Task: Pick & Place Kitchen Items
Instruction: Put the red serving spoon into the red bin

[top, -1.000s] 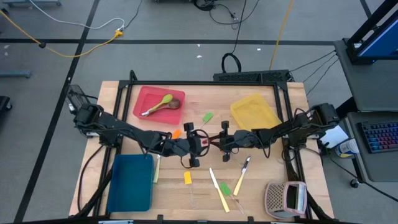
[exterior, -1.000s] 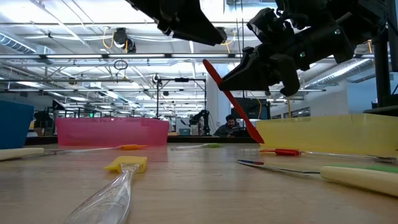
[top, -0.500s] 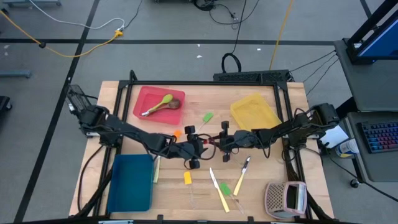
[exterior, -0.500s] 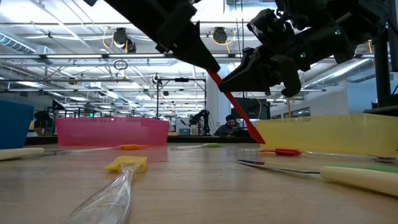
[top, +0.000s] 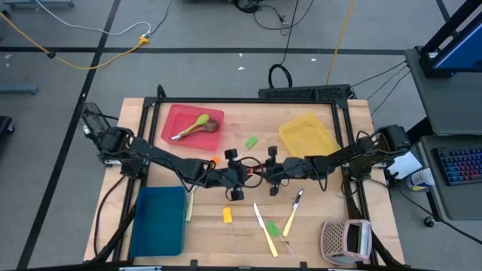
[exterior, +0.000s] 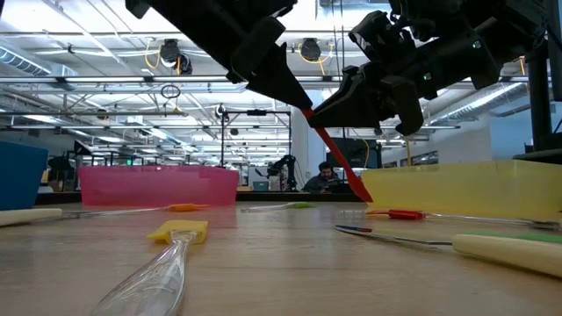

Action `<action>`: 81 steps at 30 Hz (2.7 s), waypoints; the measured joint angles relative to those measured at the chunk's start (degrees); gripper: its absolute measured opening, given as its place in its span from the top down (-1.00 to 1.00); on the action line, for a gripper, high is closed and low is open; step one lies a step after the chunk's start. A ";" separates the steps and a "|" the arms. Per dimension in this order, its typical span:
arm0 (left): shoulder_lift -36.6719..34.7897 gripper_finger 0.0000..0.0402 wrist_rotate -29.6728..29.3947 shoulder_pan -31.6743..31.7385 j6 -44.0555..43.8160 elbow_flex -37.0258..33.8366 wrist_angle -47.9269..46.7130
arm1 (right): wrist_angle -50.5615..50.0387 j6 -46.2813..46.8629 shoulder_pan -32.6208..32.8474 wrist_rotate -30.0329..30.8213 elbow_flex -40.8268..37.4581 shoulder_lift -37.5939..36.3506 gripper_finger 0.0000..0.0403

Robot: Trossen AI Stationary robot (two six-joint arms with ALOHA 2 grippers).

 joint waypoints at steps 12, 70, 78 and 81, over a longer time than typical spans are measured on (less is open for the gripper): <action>0.00 0.61 0.12 0.64 -0.26 0.00 -0.20 | 0.61 0.19 -0.02 0.00 0.02 0.00 0.65; -29.15 0.54 -9.78 14.06 -26.11 -1.09 -62.23 | -1.00 -1.70 7.86 10.52 0.04 -0.68 0.62; -29.11 0.54 0.79 19.68 -15.38 -7.12 -45.40 | -0.99 -3.04 7.82 2.97 0.04 -0.68 0.62; -28.92 0.54 3.81 21.44 -12.49 -10.01 -42.16 | -1.03 -3.12 7.82 3.03 0.04 -0.68 0.62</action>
